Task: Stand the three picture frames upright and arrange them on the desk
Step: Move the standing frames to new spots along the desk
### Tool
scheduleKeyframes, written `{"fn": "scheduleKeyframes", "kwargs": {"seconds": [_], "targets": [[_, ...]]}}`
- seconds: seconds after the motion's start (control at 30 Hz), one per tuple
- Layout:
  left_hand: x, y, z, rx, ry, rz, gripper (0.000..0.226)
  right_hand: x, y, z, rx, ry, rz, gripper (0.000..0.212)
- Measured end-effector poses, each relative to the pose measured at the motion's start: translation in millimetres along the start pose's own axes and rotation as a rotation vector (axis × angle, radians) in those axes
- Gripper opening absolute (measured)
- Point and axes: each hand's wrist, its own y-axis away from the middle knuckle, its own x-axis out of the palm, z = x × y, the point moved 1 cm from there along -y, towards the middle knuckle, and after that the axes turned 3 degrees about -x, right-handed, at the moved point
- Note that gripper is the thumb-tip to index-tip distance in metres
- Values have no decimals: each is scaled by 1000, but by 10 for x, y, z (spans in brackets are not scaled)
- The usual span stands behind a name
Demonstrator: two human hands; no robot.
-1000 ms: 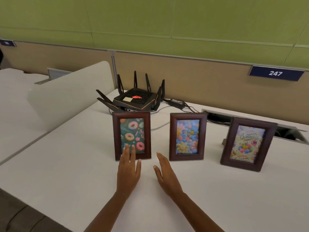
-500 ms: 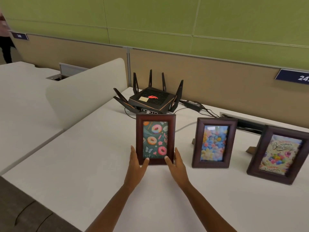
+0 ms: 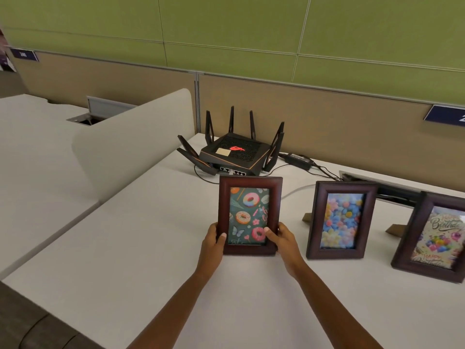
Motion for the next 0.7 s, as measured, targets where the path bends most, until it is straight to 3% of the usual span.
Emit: {"fn": "scheduleKeyframes", "kwargs": {"seconds": [0.37, 0.7], "targets": [[-516, -287, -118, 48, -22, 2, 25, 438, -315, 232, 50, -130, 126, 22], [-1079, -766, -128, 35, 8, -73, 27, 1083, -860, 421, 54, -47, 200, 26]]}}
